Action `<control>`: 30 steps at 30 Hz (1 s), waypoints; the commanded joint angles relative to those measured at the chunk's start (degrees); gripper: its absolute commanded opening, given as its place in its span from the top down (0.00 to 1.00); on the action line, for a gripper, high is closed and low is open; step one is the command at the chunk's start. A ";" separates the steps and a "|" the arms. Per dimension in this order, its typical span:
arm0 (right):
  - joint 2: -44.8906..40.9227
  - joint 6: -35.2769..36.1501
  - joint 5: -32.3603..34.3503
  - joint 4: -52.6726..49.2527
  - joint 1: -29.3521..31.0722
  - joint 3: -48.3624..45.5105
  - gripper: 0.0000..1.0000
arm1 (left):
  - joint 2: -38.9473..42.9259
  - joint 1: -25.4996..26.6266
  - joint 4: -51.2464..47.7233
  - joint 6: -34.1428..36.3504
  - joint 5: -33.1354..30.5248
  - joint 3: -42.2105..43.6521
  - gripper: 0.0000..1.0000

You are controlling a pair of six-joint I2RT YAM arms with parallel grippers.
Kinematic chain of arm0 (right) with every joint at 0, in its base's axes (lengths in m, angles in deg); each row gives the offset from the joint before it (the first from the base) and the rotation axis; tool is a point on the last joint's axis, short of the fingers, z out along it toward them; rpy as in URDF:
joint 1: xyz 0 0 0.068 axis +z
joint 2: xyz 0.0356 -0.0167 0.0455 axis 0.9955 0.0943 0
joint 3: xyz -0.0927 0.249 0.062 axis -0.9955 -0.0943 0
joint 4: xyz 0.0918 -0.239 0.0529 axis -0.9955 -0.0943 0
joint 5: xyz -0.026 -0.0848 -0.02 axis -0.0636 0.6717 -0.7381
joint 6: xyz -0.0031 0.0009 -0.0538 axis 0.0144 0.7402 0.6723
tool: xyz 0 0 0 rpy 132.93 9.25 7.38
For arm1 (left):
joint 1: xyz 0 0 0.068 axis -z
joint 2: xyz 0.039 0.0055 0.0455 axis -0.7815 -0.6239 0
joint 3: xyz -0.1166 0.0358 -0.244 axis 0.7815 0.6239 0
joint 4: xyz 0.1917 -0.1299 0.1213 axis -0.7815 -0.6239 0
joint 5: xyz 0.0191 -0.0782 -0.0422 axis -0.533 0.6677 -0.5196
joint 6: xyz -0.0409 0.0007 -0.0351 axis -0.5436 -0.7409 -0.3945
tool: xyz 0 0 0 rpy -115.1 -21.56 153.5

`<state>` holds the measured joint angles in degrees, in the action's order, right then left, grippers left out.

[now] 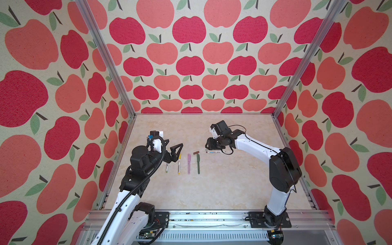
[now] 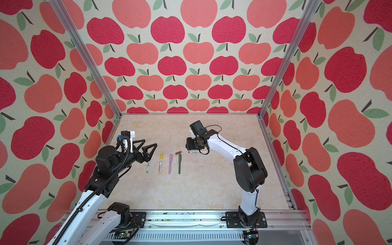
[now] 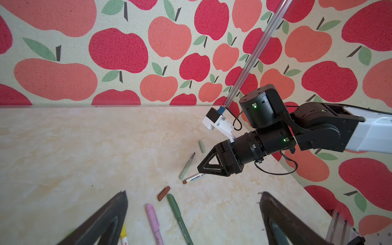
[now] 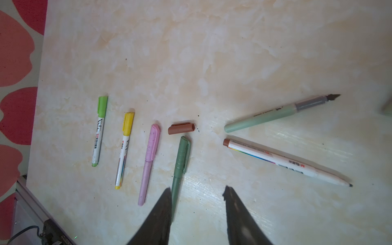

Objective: Insert the pens into the pen caps
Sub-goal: 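Move the right gripper to the white marker and grasp its barrel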

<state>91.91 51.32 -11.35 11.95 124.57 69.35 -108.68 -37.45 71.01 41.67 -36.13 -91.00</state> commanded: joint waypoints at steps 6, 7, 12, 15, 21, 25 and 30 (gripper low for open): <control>-1.28 -13.88 14.49 -6.22 1.40 -3.14 0.55 | -1.46 -0.22 -2.43 2.45 1.40 -1.40 0.01; -0.67 -14.85 15.65 -6.97 1.56 -2.68 0.55 | -1.67 -0.19 -2.82 2.45 1.03 -1.49 0.01; 3.28 -21.75 20.16 -10.67 1.67 0.31 0.55 | -2.47 -0.16 -6.46 2.28 -2.30 -2.19 0.01; 5.31 -25.00 21.17 -11.42 1.84 2.30 0.55 | -2.49 -0.15 -7.56 2.31 -3.90 -2.11 0.01; 9.47 -30.06 22.65 -13.81 1.76 7.08 0.53 | -2.86 -0.11 -8.88 1.68 -4.94 -2.02 0.01; 11.89 -31.90 23.46 -15.50 1.78 9.96 0.53 | -2.85 -0.15 -9.89 1.62 -5.37 -1.96 0.01; 14.51 -33.85 23.31 -16.32 1.67 11.79 0.53 | -2.57 -0.02 -9.80 2.25 -2.20 -2.02 0.01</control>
<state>104.58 20.39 10.68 -1.19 126.21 79.40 -111.50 -37.45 62.09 42.74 -39.98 -91.33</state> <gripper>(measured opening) 0.470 0.993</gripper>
